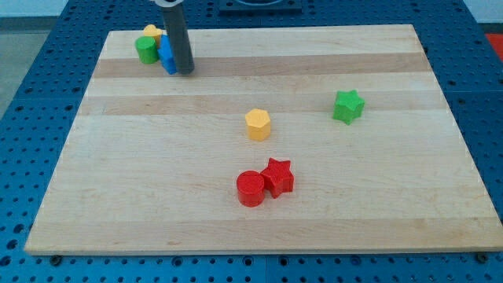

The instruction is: Slide the green star closer to the green circle

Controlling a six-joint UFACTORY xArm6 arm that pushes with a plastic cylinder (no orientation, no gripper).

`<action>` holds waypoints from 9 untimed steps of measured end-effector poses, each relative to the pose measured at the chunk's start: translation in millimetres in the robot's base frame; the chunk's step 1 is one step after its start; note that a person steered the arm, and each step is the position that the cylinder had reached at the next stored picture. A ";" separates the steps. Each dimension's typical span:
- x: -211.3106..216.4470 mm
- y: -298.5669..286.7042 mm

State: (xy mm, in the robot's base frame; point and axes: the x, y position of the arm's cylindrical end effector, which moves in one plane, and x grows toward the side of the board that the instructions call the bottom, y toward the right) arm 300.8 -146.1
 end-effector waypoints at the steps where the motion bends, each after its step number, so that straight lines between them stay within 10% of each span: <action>1: 0.0 -19.5; 3: -0.2 -20.7; 9: 51.2 315.0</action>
State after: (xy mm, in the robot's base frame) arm 352.0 168.9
